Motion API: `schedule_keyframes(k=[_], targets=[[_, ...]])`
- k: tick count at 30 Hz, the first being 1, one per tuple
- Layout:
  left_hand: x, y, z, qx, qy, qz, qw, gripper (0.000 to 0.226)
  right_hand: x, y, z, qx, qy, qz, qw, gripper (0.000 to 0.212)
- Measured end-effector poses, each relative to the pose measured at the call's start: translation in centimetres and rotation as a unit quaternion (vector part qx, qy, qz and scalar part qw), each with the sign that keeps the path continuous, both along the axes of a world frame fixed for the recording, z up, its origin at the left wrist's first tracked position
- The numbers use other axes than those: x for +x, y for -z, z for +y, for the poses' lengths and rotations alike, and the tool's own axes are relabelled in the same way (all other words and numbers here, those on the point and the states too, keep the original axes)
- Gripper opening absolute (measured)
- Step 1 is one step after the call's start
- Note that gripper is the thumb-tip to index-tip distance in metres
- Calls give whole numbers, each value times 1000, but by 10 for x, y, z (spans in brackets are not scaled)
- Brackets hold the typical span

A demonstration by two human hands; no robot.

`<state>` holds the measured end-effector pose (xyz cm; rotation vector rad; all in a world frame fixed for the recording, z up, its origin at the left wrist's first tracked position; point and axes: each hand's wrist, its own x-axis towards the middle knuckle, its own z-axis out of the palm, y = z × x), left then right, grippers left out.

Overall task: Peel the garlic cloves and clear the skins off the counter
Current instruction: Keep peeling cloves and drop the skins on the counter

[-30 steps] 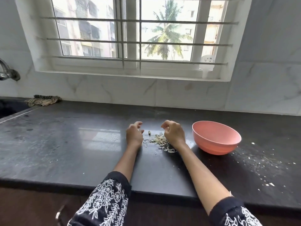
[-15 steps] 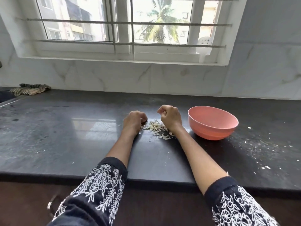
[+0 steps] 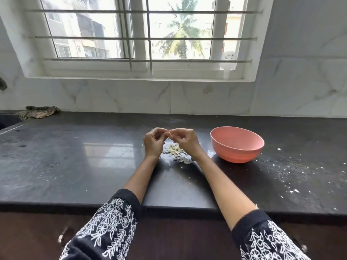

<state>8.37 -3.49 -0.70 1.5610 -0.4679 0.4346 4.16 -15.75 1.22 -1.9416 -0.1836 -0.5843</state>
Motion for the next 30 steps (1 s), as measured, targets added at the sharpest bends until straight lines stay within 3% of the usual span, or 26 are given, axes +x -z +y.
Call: schedule_keyframes(k=[6, 14, 21, 23, 26, 30], targets=[[-19, -2, -3, -35, 37, 63, 997, 24, -16, -1, -1, 76, -4, -2, 997, 11], [-40, -3, -3, -69, 87, 103, 988, 20, -34, 4, -2, 116, -8, 23, 993, 10], [-42, -2, 0, -68, 106, 113, 986, 14, -38, 3, -1, 91, 14, 9, 996, 13], [-41, -2, -2, -67, 88, 120, 987, 13, -38, 3, -1, 64, 37, -3, 997, 10], [-41, -3, -5, -49, 76, 123, 988, 5, -37, 5, -2, -60, 86, -39, 994, 3], [-37, -6, -5, -53, 75, 122, 988, 6, -34, 5, -2, -157, 119, -57, 979, 11]])
